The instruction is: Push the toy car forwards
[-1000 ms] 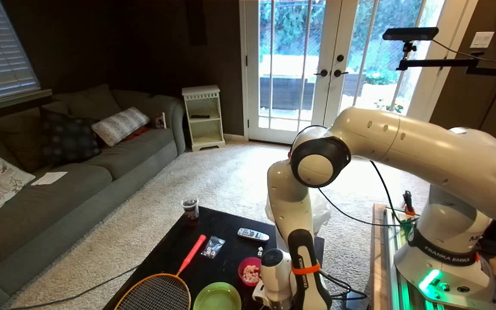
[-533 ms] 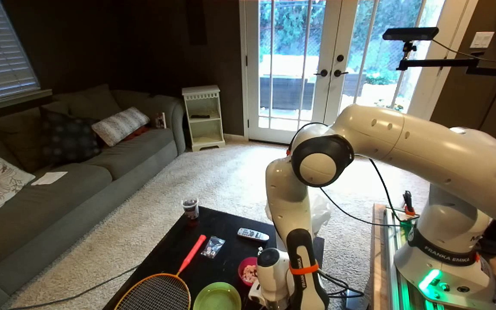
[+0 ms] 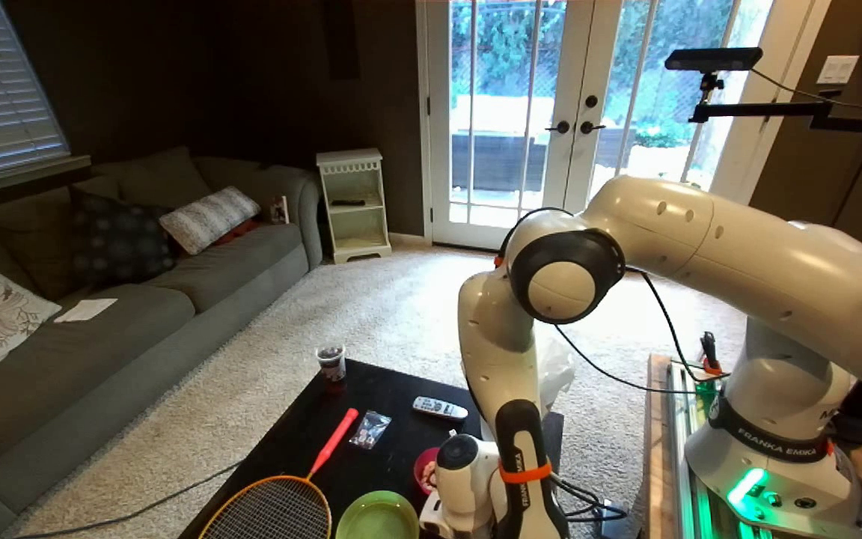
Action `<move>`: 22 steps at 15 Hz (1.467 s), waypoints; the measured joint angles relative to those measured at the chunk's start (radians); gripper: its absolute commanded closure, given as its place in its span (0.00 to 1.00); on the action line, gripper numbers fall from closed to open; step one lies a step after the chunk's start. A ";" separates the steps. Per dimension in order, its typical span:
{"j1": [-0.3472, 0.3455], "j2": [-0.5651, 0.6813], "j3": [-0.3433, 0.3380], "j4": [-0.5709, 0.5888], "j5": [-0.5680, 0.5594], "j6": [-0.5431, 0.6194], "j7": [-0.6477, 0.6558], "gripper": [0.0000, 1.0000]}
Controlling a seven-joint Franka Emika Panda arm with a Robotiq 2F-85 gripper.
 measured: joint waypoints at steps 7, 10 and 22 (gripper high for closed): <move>0.026 -0.020 0.007 0.024 0.001 0.001 0.025 1.00; 0.026 -0.020 0.004 0.038 0.001 0.001 0.027 0.84; 0.040 -0.098 0.037 0.040 0.164 0.117 0.257 0.00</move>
